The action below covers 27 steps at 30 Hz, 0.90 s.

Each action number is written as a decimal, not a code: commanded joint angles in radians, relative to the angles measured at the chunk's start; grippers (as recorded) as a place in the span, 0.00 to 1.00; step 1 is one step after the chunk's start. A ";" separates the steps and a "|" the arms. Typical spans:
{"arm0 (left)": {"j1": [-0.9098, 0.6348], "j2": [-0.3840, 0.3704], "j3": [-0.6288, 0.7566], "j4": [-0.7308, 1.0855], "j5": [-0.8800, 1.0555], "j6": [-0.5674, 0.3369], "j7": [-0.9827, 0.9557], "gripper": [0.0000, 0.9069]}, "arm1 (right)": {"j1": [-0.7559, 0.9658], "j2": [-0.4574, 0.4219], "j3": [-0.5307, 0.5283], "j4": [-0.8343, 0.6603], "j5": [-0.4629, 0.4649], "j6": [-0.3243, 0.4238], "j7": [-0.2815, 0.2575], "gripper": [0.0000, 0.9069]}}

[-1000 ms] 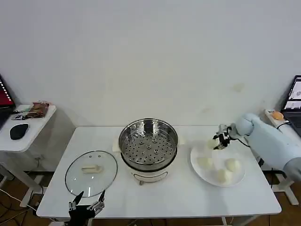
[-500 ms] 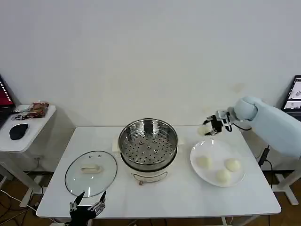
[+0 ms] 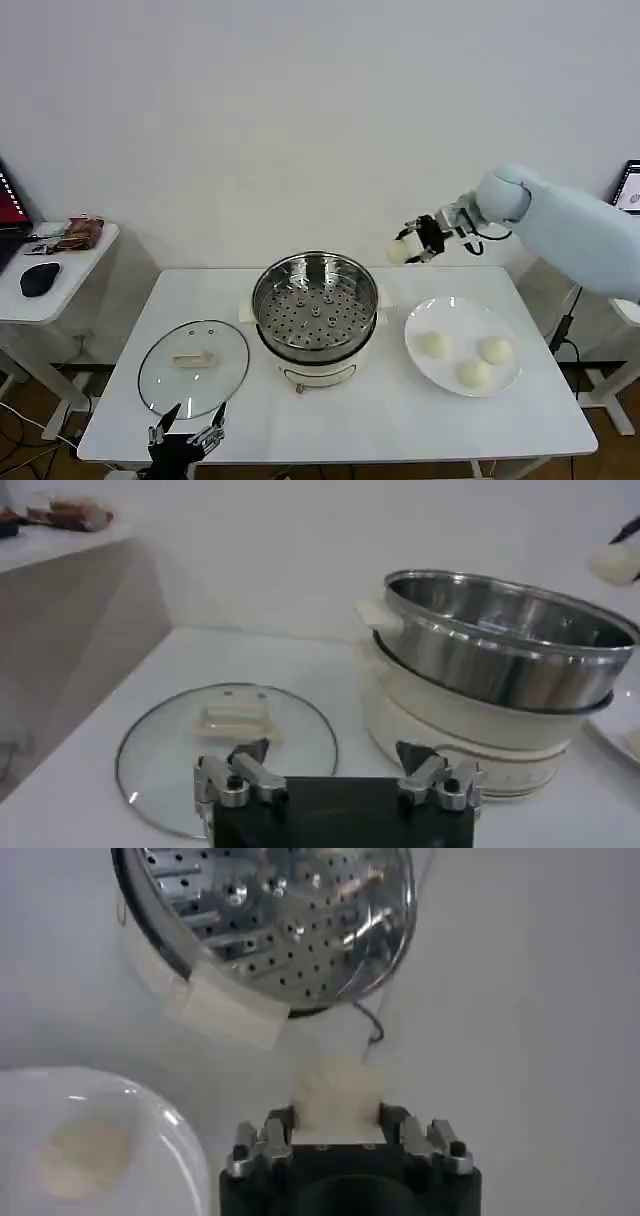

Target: Take steamed baozi put them in steamer then cover it.

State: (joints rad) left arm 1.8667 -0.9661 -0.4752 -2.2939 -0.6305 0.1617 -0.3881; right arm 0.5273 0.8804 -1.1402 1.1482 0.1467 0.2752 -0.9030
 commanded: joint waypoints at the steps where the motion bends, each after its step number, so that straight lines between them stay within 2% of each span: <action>1: 0.001 0.001 0.000 0.000 0.000 0.001 0.001 1.00 | 0.078 0.100 -0.073 -0.020 -0.031 0.148 0.007 0.64; 5: 0.003 0.000 -0.002 -0.003 -0.001 0.001 0.002 1.00 | 0.083 0.143 -0.095 -0.016 -0.058 0.190 0.019 0.64; 7: 0.004 -0.001 -0.003 -0.005 -0.002 0.001 0.002 1.00 | 0.079 0.164 -0.099 -0.017 -0.114 0.230 0.030 0.66; 19: 0.003 -0.001 -0.008 -0.005 -0.005 0.000 0.001 1.00 | 0.056 0.255 -0.098 -0.044 -0.277 0.353 0.100 0.66; 27: -0.002 -0.001 -0.009 -0.004 -0.005 0.001 0.000 1.00 | 0.022 0.300 -0.094 -0.065 -0.365 0.401 0.131 0.66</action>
State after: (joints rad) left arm 1.8640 -0.9683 -0.4849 -2.2996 -0.6356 0.1620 -0.3885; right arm 0.5615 1.1263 -1.2273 1.0983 -0.1138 0.6032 -0.7994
